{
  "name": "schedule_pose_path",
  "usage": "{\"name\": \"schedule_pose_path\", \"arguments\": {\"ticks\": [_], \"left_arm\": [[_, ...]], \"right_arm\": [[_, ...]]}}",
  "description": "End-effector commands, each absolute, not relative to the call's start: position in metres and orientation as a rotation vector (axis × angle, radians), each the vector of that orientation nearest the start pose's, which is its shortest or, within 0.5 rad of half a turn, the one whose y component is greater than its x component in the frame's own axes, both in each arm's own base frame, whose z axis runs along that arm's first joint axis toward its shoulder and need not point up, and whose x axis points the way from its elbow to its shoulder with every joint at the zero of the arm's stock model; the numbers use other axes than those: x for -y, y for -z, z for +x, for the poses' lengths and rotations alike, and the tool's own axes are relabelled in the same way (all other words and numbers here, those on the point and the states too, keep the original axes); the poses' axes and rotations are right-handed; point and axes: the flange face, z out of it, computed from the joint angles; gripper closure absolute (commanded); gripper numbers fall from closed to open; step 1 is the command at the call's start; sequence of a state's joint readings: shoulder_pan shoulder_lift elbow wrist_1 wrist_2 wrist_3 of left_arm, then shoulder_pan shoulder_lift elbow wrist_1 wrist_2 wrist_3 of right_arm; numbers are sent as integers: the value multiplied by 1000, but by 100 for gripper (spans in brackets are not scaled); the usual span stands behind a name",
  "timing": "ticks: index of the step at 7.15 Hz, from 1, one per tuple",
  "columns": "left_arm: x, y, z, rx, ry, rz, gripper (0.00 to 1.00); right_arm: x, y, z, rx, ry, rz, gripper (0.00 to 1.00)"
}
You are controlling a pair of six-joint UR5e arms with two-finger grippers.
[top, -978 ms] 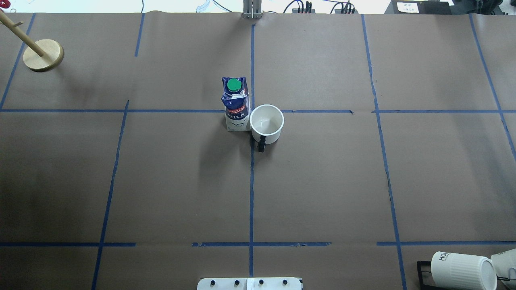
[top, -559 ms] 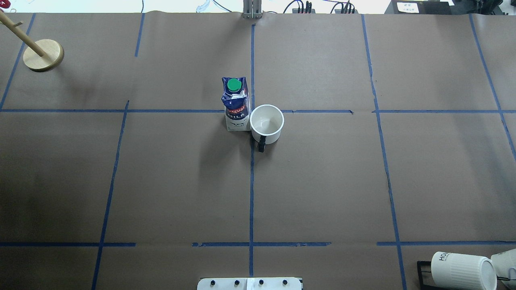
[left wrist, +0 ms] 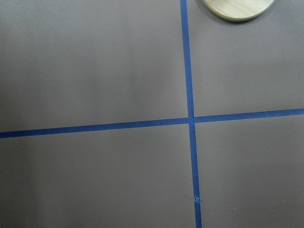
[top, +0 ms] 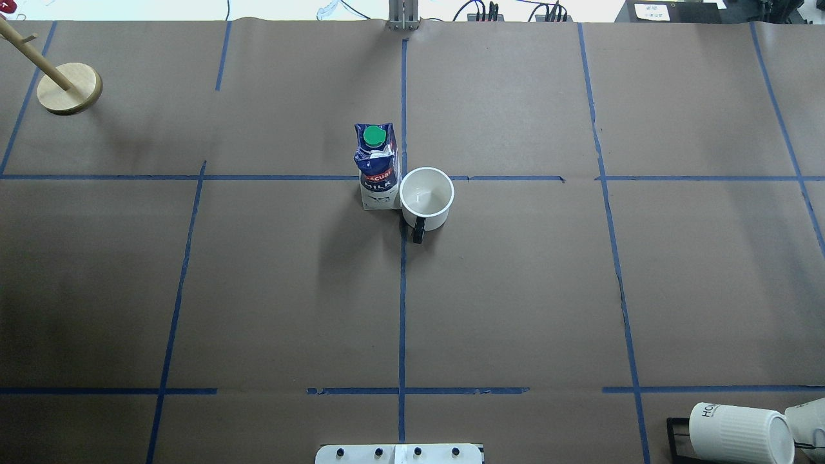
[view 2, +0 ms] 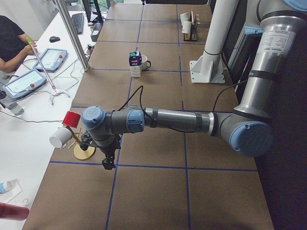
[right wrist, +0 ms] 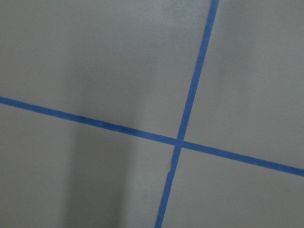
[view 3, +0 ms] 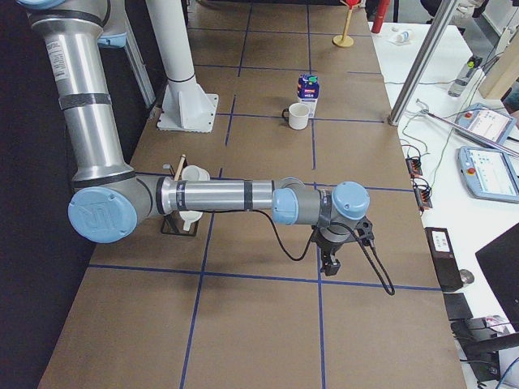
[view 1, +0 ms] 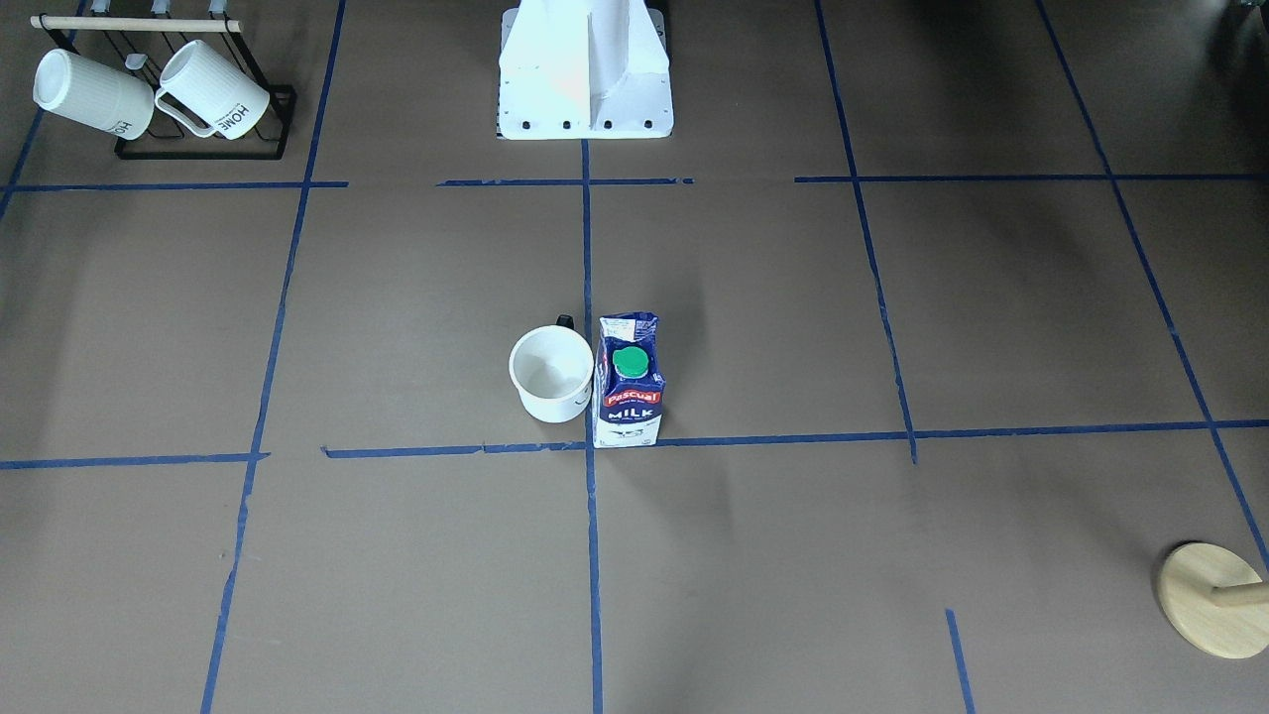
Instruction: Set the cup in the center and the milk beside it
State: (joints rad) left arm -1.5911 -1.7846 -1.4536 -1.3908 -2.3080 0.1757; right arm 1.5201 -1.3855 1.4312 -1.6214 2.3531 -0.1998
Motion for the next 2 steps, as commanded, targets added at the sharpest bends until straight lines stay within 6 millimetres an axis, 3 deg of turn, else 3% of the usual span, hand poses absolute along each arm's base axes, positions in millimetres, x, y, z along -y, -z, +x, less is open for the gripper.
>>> {"name": "schedule_pose_path", "arguments": {"ticks": [1,2], "left_arm": [[572,-615,-79,-741,-122,6,0],[572,-616,-78,-740,-123,4,0]], "right_arm": [[572,-634,34,784,235,53,0],[571,-635,34,784,234,51,0]]}}
